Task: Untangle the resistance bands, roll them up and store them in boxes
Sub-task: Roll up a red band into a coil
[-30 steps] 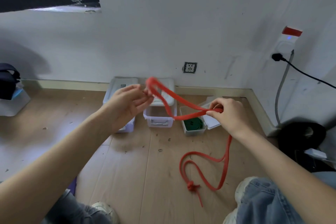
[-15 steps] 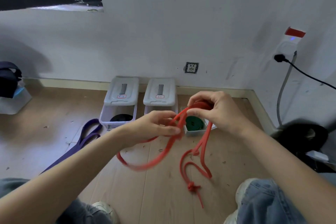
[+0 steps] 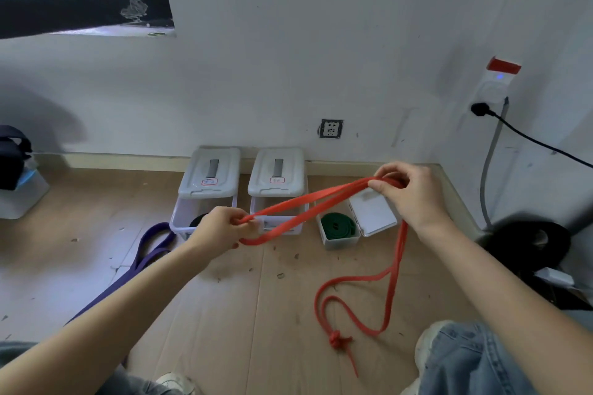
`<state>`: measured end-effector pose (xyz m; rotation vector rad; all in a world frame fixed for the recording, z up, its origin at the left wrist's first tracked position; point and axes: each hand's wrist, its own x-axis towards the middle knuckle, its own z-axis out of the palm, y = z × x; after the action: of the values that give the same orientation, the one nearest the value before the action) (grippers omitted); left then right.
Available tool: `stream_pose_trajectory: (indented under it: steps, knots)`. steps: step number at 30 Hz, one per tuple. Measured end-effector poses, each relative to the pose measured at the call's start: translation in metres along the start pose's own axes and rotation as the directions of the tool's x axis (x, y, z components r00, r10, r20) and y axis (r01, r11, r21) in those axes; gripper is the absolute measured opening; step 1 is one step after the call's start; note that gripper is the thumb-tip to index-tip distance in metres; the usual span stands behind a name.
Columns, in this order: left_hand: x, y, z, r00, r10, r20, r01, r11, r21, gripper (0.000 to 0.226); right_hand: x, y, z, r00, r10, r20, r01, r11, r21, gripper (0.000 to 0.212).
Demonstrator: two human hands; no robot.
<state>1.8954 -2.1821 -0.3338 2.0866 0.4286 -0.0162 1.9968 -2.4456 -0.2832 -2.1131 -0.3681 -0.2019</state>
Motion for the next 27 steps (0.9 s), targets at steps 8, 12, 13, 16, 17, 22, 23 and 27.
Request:
stream_pose_trajectory:
  steps: [8, 12, 13, 16, 17, 22, 23, 27]
  knots:
    - [0.005, 0.033, -0.032, 0.983, 0.139, 0.117, 0.037, 0.475, -0.879, 0.022, -0.003, 0.014, 0.006, 1.0, 0.021, 0.021, -0.018, 0.99, -0.138, 0.012]
    - [-0.007, 0.04, -0.037, 0.821, 0.356, 0.446, 0.177, 0.584, -0.792, 0.031, -0.002, 0.014, 0.005, 0.999, 0.041, -0.01, -0.042, 0.991, -0.127, 0.006]
    - [-0.01, 0.037, -0.036, 0.775, 0.315, 0.548, 0.197, 0.704, -0.683, 0.033, -0.001, 0.012, 0.003, 0.999, 0.046, -0.011, -0.047, 0.993, -0.104, 0.006]
    - [-0.005, 0.025, -0.023, 0.846, -0.039, 0.532, 0.162, 0.969, -0.186, 0.035, -0.005, -0.004, 0.001, 0.994, -0.003, 0.11, 0.01, 0.998, -0.068, 0.009]
    - [-0.003, 0.023, -0.019, 0.91, -0.12, 0.396, 0.112, 0.993, 0.042, 0.035, -0.009, -0.012, 0.003, 0.981, -0.047, 0.186, 0.064, 0.994, -0.087, 0.01]
    - [-0.011, 0.045, 0.006, 0.902, 0.279, 0.328, -0.286, 0.958, -0.029, 0.044, -0.03, -0.047, 0.02, 0.867, -0.328, 0.375, 0.372, 0.927, -0.049, 0.01]
    - [-0.014, 0.05, 0.013, 0.88, 0.333, 0.338, -0.326, 0.942, -0.078, 0.033, -0.033, -0.052, 0.021, 0.858, -0.353, 0.373, 0.384, 0.923, -0.011, 0.01]
    - [-0.015, 0.038, 0.031, 0.886, 0.334, 0.321, -0.382, 0.919, 0.1, 0.008, -0.025, -0.059, 0.011, 0.919, -0.3, 0.255, 0.269, 0.951, 0.15, 0.013]
